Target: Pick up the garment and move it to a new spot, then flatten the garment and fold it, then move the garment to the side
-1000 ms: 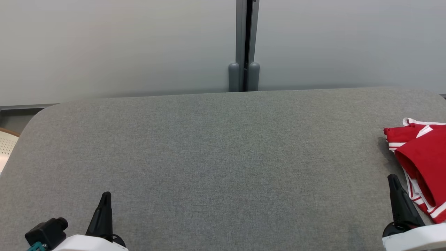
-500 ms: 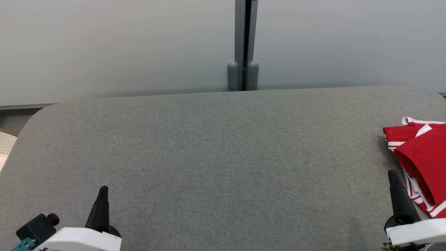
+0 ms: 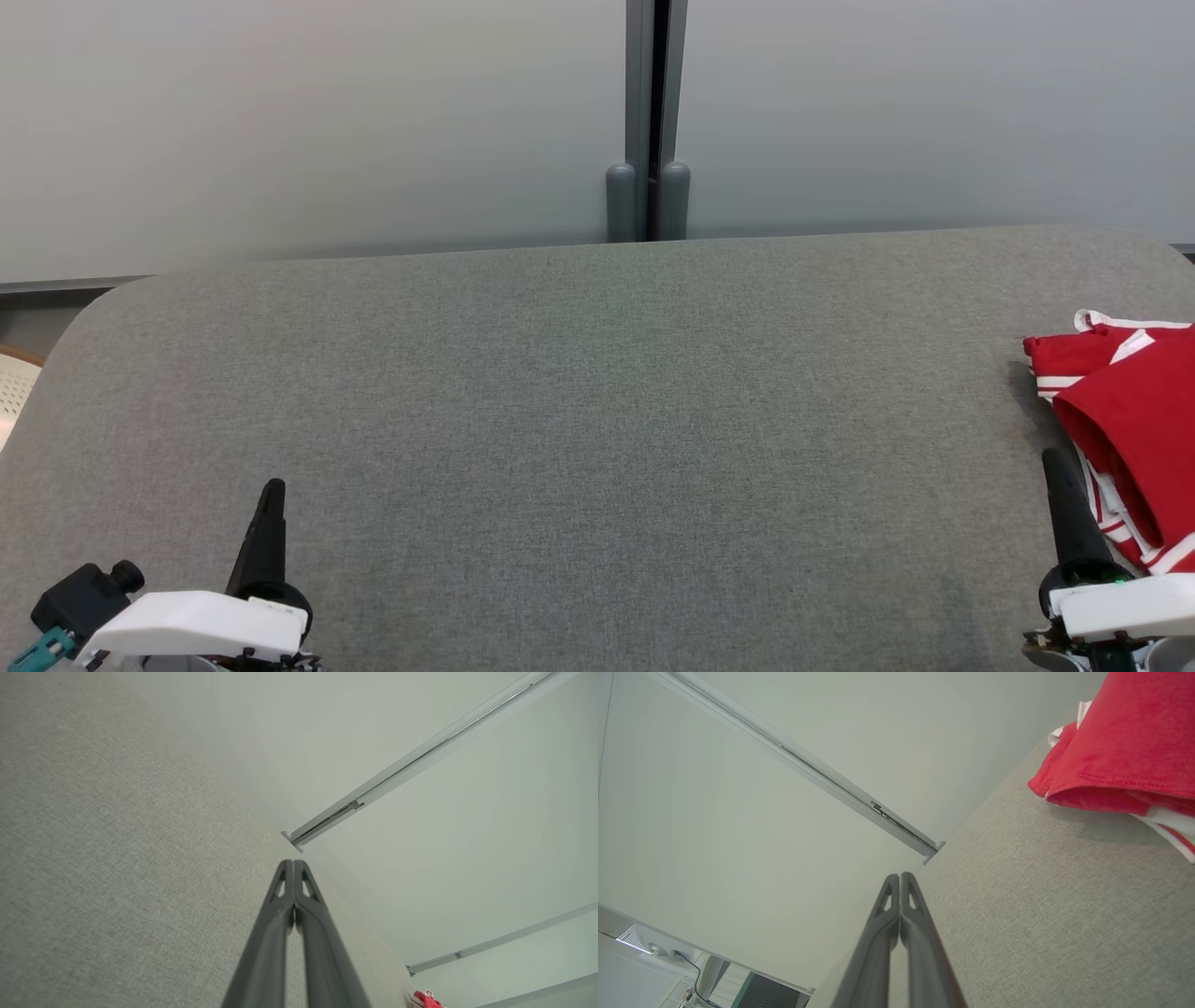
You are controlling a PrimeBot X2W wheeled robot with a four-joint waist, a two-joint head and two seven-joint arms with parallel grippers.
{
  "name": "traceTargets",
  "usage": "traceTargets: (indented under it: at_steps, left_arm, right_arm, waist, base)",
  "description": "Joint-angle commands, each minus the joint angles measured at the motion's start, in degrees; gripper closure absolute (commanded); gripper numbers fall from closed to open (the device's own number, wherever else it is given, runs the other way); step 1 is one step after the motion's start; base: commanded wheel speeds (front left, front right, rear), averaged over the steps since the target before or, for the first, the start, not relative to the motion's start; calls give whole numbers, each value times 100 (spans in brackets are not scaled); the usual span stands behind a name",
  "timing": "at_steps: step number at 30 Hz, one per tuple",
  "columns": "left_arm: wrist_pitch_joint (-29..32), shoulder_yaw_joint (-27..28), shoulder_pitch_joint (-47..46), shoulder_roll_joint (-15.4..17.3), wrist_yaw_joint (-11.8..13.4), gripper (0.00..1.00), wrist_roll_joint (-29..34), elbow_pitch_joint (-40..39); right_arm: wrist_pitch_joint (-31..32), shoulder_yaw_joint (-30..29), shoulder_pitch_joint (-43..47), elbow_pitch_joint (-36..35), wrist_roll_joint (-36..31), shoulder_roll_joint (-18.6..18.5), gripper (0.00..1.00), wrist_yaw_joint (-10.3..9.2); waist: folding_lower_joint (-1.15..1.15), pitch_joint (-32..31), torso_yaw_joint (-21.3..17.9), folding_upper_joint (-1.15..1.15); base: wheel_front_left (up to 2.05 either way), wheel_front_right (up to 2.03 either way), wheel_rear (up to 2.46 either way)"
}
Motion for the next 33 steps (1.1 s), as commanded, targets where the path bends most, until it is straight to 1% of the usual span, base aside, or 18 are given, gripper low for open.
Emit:
traceTargets:
  at_steps: [1, 33]
  left_arm:
    - [35, 84, -175, 18, -73, 100, -168, -19]
    - [423, 514, -491, -246, -447, 100, -1680, 280]
  right_arm:
    - [27, -19, -166, -5, 208, -18, 100, 3]
    - [123, -110, -520, 488, 1929, 78, 100, 1]
  waist:
    - [0, 3, -3, 0]
    - [0, 46, -54, 0]
  base:
    - [0, 0, 0]
    - [0, 0, 0]
